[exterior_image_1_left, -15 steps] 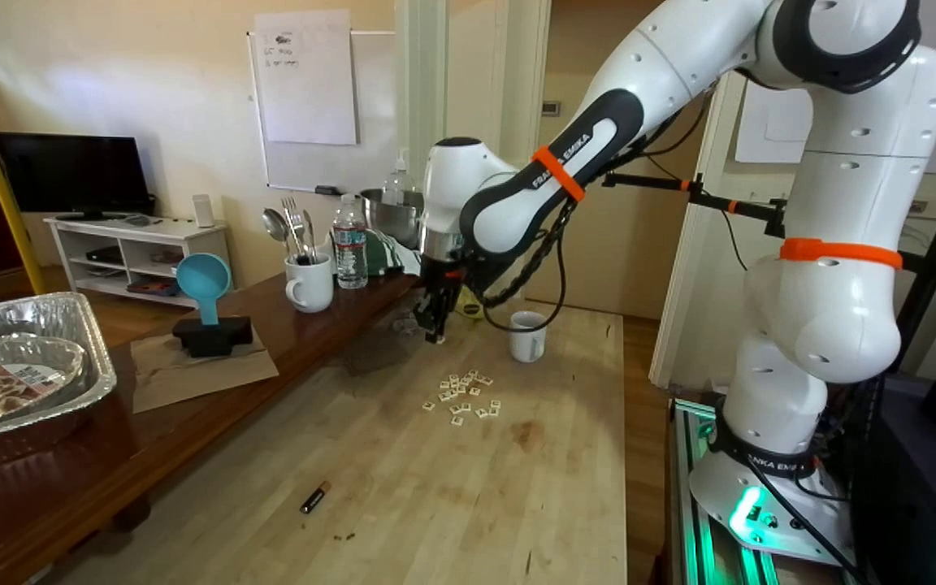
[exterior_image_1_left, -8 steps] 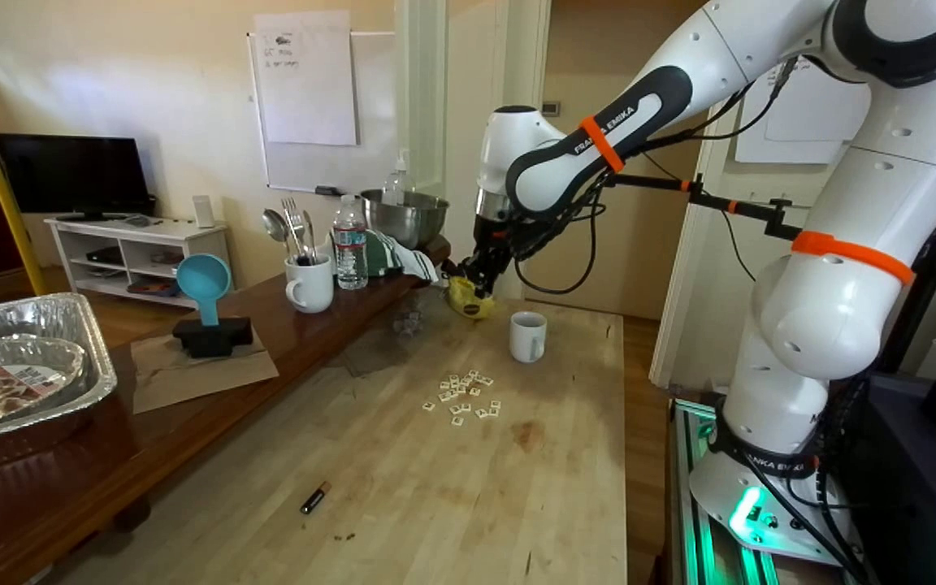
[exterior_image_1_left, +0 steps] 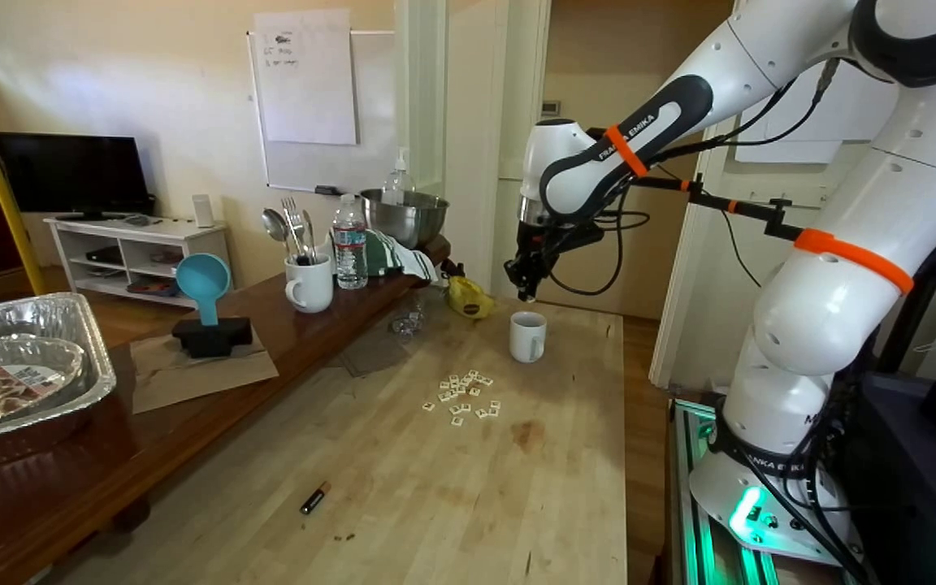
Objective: Put the l and o tile letters in the cup
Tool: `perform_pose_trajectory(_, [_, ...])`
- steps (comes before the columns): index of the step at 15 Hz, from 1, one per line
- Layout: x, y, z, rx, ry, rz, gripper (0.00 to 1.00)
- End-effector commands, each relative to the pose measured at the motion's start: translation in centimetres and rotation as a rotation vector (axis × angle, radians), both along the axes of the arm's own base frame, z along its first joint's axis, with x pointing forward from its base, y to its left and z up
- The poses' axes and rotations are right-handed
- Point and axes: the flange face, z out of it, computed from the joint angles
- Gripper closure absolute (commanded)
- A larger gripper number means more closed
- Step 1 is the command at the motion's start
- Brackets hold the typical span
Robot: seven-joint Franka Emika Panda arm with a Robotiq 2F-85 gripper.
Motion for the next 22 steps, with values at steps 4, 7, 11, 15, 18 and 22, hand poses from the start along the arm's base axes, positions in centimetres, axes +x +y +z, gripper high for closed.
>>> perform_pose_trajectory(4, [-2.5, -3.2, -2.4, -0.001, 0.000, -0.097, 0.95])
perform_pose_trajectory(7, [-2.3, -4.1, -2.9, -0.013, -0.039, -0.125, 0.65])
perform_pose_trajectory(11, [-1.7, -4.8, -3.7, -0.034, -0.075, -0.143, 0.59])
perform_pose_trajectory(15, [-1.0, -4.4, -4.6, -0.025, -0.085, -0.137, 0.27])
perform_pose_trajectory(18, [-0.5, -4.1, -5.1, -0.021, -0.087, -0.130, 0.15])
perform_pose_trajectory(22, [-0.3, -1.2, -3.9, 0.026, -0.066, -0.034, 0.03])
